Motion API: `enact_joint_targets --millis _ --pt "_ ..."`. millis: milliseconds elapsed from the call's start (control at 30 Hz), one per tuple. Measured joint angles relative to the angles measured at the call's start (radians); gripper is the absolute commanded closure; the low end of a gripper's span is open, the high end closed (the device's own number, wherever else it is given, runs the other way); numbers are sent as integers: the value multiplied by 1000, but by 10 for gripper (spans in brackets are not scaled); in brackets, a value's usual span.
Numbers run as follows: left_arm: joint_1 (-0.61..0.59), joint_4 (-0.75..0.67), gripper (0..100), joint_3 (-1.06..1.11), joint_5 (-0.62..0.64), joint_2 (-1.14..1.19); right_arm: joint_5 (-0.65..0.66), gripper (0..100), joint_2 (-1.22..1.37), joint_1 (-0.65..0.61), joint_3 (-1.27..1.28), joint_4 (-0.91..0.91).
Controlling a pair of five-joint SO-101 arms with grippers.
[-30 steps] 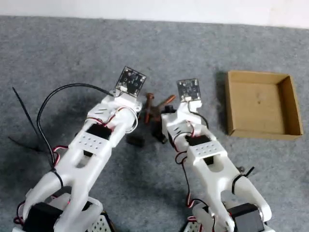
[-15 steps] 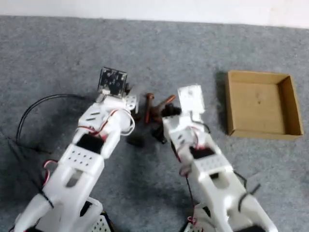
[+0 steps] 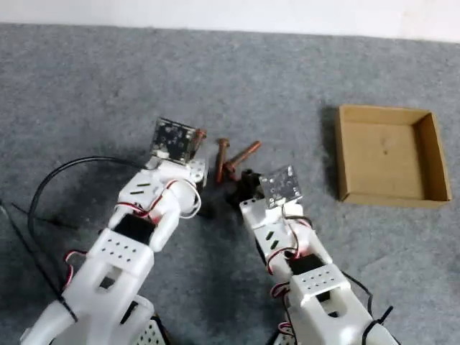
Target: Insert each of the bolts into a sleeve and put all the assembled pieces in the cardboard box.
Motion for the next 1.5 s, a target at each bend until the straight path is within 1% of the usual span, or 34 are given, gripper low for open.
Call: enact_joint_targets --millis 100,167,267,333,400,467,533,567,600,700,900,1067,1167,1267,1367,1500 --pt "-69 101 989 -18 -138 86 0 994 -5 0 0 0" --pt "-140 155 989 -71 -184 176 0 994 -5 0 2 0" --pt "-272 189 989 -219 -198 359 0 994 -5 0 6 0" --pt "-345 213 989 -342 -163 506 0 994 -6 0 6 0" --pt "-388 272 979 -473 -133 657 0 994 -5 0 6 0" --pt "-405 347 909 -592 -123 796 0 994 -5 0 6 0" --pt "-414 439 800 -692 -117 911 0 994 -5 0 6 0" --pt "-417 482 764 -733 -117 951 0 994 -5 0 6 0" --pt "-417 525 759 -770 -117 979 0 994 -5 0 6 0" --pt "-417 603 777 -818 -117 1016 0 994 -5 0 6 0" --pt "-417 629 782 -836 -143 1019 0 994 -5 0 6 0" --pt "-431 709 786 -798 -150 956 0 994 -5 0 6 0" --pt "-480 713 786 -710 -152 887 0 994 -5 0 6 0" --pt "-528 698 786 -621 -192 832 0 994 -5 0 6 0" --pt "-534 677 786 -549 -224 812 0 994 -5 0 6 0" --pt "-534 655 787 -522 -245 799 0 994 -5 0 6 0"
